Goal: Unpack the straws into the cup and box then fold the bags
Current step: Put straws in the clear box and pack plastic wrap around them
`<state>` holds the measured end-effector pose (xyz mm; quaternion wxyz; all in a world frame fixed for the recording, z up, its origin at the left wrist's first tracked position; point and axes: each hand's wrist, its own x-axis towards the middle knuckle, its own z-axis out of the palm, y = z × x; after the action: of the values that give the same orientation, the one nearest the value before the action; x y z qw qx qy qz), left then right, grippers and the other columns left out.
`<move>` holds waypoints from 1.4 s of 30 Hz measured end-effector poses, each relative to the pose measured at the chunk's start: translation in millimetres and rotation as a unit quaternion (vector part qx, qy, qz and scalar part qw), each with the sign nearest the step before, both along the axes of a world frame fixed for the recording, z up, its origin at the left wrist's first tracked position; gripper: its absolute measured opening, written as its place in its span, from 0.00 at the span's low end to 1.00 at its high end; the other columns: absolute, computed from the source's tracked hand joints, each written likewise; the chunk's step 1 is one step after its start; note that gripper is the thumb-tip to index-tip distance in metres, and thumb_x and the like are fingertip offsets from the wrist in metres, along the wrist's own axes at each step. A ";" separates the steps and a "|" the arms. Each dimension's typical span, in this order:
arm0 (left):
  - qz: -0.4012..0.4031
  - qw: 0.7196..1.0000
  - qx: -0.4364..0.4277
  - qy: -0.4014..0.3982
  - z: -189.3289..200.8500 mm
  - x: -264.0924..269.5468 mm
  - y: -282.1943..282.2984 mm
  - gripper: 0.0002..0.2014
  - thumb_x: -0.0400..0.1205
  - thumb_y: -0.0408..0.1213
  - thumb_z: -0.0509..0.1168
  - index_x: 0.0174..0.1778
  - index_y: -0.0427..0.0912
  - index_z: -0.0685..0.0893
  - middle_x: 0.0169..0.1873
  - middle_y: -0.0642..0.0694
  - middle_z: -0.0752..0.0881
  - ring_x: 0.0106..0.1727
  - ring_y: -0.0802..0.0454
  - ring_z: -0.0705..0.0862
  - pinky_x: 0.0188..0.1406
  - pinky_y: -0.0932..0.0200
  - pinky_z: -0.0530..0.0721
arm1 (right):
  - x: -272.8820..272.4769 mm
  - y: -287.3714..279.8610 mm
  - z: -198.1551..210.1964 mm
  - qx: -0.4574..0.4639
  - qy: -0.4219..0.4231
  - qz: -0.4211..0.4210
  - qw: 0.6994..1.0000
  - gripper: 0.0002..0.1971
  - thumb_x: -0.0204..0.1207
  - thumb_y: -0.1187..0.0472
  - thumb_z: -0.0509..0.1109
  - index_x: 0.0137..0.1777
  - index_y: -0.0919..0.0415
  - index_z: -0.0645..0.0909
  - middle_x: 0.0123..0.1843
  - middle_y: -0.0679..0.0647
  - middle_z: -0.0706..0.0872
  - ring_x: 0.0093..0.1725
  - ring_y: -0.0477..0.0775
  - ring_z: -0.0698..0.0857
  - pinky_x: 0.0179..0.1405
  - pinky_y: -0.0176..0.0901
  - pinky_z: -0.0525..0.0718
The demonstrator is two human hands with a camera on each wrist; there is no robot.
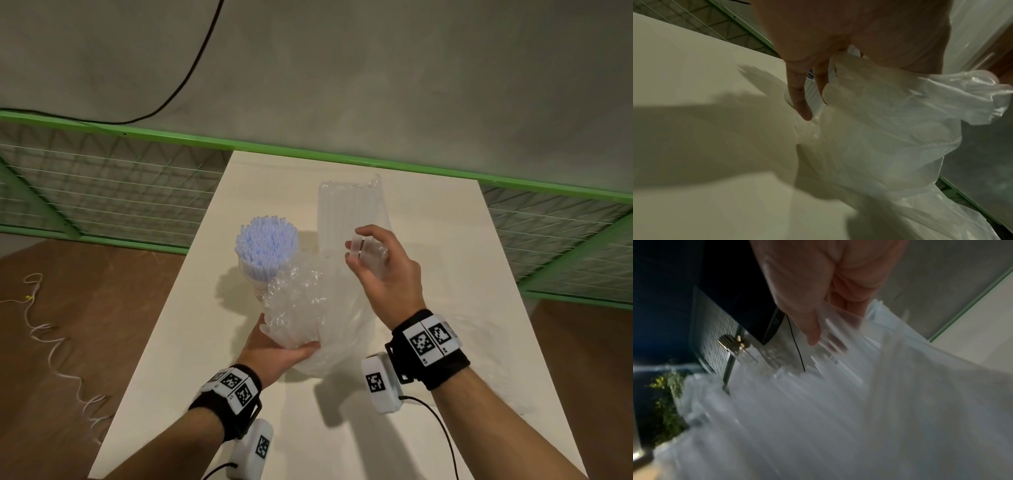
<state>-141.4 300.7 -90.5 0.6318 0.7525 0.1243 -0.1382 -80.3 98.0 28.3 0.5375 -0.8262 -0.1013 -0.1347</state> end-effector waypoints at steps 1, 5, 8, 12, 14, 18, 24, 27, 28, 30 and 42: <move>0.002 1.000 -0.003 0.000 1.0 0.0 -0.3 0.43 0.52 0.55 0.86 0.64 0.44 0.85 0.53 0.55 0.93 0.56 0.61 0.90 0.64 0.56 0.86 | 0.7 -0.3 3.6 0.014 -0.009 -0.002 1.000 0.17 0.78 0.63 0.75 0.64 0.49 0.78 0.52 0.43 0.91 0.54 0.45 0.89 0.56 0.48 0.88; 0.001 1.000 -0.002 0.001 2.8 0.4 0.8 0.42 0.53 0.54 0.86 0.63 0.45 0.86 0.52 0.56 0.93 0.54 0.61 0.91 0.63 0.56 0.86 | 7.7 -3.9 20.4 0.053 -0.026 -0.009 0.998 0.19 0.77 0.65 0.76 0.64 0.52 0.77 0.53 0.47 0.91 0.55 0.50 0.90 0.56 0.59 0.88; 0.005 1.000 0.000 -0.001 2.3 1.3 1.1 0.42 0.52 0.54 0.86 0.64 0.46 0.85 0.52 0.56 0.93 0.55 0.61 0.90 0.64 0.56 0.85 | 14.6 -10.8 39.8 0.105 -0.050 0.003 0.993 0.20 0.76 0.68 0.75 0.64 0.56 0.76 0.53 0.50 0.90 0.56 0.57 0.89 0.55 0.66 0.87; 0.003 1.000 0.013 -0.001 0.8 1.6 2.6 0.42 0.54 0.54 0.87 0.65 0.49 0.84 0.53 0.57 0.92 0.56 0.62 0.90 0.65 0.54 0.85 | 25.1 -24.8 74.3 0.186 -0.090 0.020 0.978 0.21 0.75 0.80 0.70 0.63 0.62 0.72 0.51 0.61 0.87 0.54 0.63 0.88 0.53 0.71 0.86; 0.001 1.000 0.017 0.004 -0.3 1.5 3.4 0.41 0.56 0.53 0.88 0.65 0.50 0.84 0.53 0.57 0.92 0.55 0.61 0.90 0.65 0.53 0.86 | 29.0 -33.5 95.3 0.209 -0.109 0.028 0.971 0.22 0.75 0.82 0.68 0.63 0.63 0.70 0.51 0.67 0.84 0.51 0.65 0.88 0.52 0.71 0.87; 0.002 1.000 0.020 0.004 0.9 1.1 3.1 0.44 0.54 0.55 0.88 0.67 0.52 0.82 0.55 0.58 0.91 0.56 0.64 0.89 0.65 0.56 0.85 | 43.6 -52.1 141.3 0.200 -0.199 0.038 0.959 0.23 0.75 0.80 0.70 0.65 0.68 0.65 0.62 0.69 0.75 0.59 0.70 0.84 0.50 0.70 0.87; 0.009 0.999 0.024 0.022 0.0 1.2 4.1 0.48 0.49 0.61 0.87 0.67 0.52 0.83 0.55 0.57 0.91 0.58 0.61 0.89 0.67 0.55 0.84 | 106.3 -46.6 150.4 0.233 -0.163 0.064 0.957 0.25 0.73 0.76 0.74 0.66 0.68 0.67 0.69 0.74 0.69 0.61 0.69 0.84 0.53 0.67 0.88; 0.005 0.999 0.024 0.022 1.3 -0.1 2.6 0.48 0.49 0.60 0.87 0.67 0.53 0.82 0.56 0.59 0.91 0.59 0.63 0.88 0.65 0.59 0.83 | 133.8 -37.5 117.7 0.232 -0.062 0.082 0.967 0.22 0.71 0.77 0.74 0.62 0.64 0.72 0.63 0.72 0.77 0.59 0.67 0.86 0.53 0.69 0.87; 0.008 0.999 0.021 0.023 2.6 -0.9 1.9 0.47 0.50 0.59 0.87 0.67 0.54 0.82 0.55 0.60 0.91 0.58 0.64 0.88 0.64 0.60 0.83 | 140.3 -36.1 103.4 0.205 -0.024 0.085 0.975 0.22 0.71 0.76 0.75 0.62 0.62 0.73 0.61 0.70 0.81 0.58 0.65 0.87 0.55 0.69 0.87; 0.012 0.999 0.017 0.026 5.3 -2.3 0.9 0.44 0.51 0.56 0.88 0.65 0.55 0.83 0.54 0.62 0.91 0.56 0.67 0.88 0.61 0.64 0.83 | 151.9 -37.4 73.5 0.062 0.034 0.080 0.994 0.22 0.69 0.67 0.80 0.60 0.53 0.77 0.60 0.60 0.86 0.59 0.60 0.88 0.60 0.66 0.85; 0.019 0.998 0.024 0.047 3.0 -4.2 2.2 0.47 0.48 0.60 0.87 0.66 0.55 0.83 0.55 0.62 0.91 0.58 0.67 0.88 0.66 0.61 0.82 | 157.4 -29.2 15.4 -0.598 0.011 0.203 0.775 0.51 0.72 0.32 0.69 0.86 0.46 0.44 0.88 0.44 0.44 0.86 0.53 0.44 0.81 0.65 0.49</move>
<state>-145.6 302.9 -87.4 0.6095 0.7577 0.1714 -0.1580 77.1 68.8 43.7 -0.0488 -0.9428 -0.3212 0.0745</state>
